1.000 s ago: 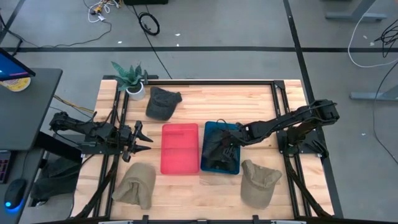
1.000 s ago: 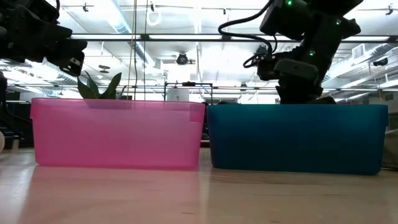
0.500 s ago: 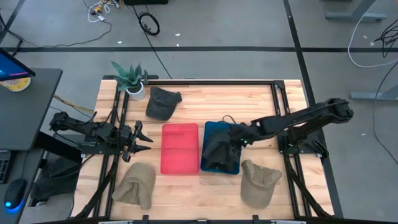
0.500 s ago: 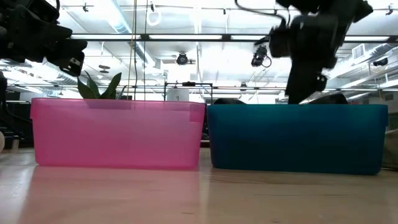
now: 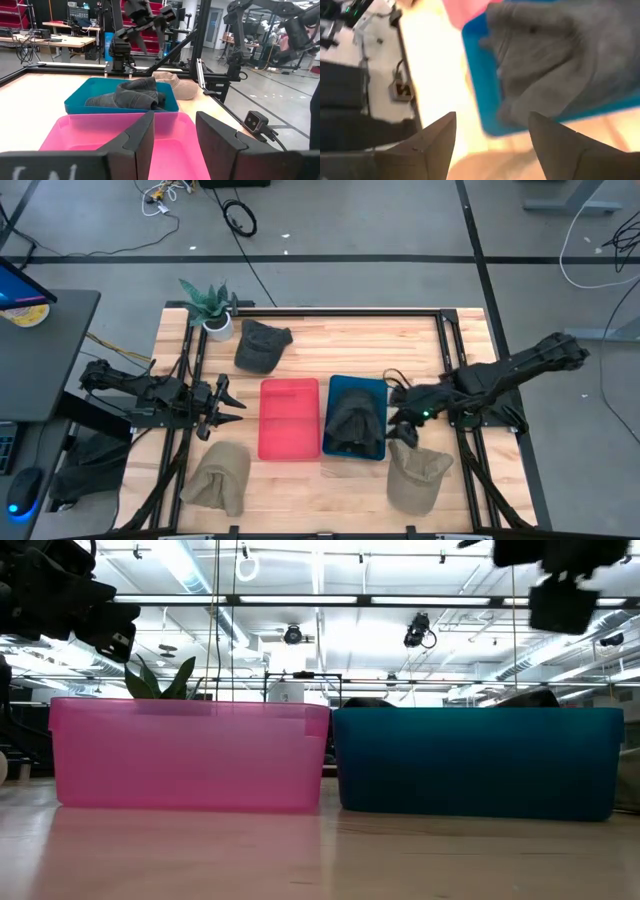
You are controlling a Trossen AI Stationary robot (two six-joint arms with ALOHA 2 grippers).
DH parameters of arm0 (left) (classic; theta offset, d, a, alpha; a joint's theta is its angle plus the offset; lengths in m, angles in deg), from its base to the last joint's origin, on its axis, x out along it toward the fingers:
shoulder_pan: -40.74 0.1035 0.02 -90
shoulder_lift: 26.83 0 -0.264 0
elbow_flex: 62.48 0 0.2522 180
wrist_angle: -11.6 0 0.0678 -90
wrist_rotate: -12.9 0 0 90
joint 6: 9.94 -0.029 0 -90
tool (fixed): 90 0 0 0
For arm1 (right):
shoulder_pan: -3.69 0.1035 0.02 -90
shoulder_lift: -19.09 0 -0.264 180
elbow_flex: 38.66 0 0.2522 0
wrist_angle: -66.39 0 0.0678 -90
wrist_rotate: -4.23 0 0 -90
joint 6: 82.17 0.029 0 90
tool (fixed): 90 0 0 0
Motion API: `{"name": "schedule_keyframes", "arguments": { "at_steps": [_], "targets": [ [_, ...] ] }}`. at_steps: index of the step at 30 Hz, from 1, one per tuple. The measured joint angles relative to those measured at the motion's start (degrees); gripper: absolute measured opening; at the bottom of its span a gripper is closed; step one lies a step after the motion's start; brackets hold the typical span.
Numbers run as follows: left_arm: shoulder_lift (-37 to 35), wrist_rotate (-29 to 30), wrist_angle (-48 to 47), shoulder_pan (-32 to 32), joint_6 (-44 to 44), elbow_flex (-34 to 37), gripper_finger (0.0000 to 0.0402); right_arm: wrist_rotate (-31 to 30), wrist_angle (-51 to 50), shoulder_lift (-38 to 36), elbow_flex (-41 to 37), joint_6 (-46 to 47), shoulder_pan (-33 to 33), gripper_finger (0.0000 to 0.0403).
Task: Pick & Place hat
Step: Put the right brown cap into the red bin
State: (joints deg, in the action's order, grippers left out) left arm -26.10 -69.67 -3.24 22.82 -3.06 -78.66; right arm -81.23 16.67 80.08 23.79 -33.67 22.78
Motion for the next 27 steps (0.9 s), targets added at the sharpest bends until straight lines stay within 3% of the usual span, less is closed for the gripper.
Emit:
{"name": "schedule_keyframes", "arguments": {
  "at_steps": [9, 15, 27],
  "targets": [
    [0.00, 0.00, 0.00, 0.00, 0.00, 0.00, 0.0149, -0.70, -6.83, -0.15, 0.02, 6.28, 16.19, 0.0228],
    [0.00, 0.00, 0.00, 0.00, 0.00, 0.00, 0.0149, -4.52, -9.81, 1.09, 0.02, 11.20, 25.60, 0.0226],
    [0.00, 0.00, 0.00, 0.00, 0.00, 0.00, 0.0149, -7.18, -1.86, 11.51, -1.82, 12.51, 34.77, 0.0226]
  ]
}}
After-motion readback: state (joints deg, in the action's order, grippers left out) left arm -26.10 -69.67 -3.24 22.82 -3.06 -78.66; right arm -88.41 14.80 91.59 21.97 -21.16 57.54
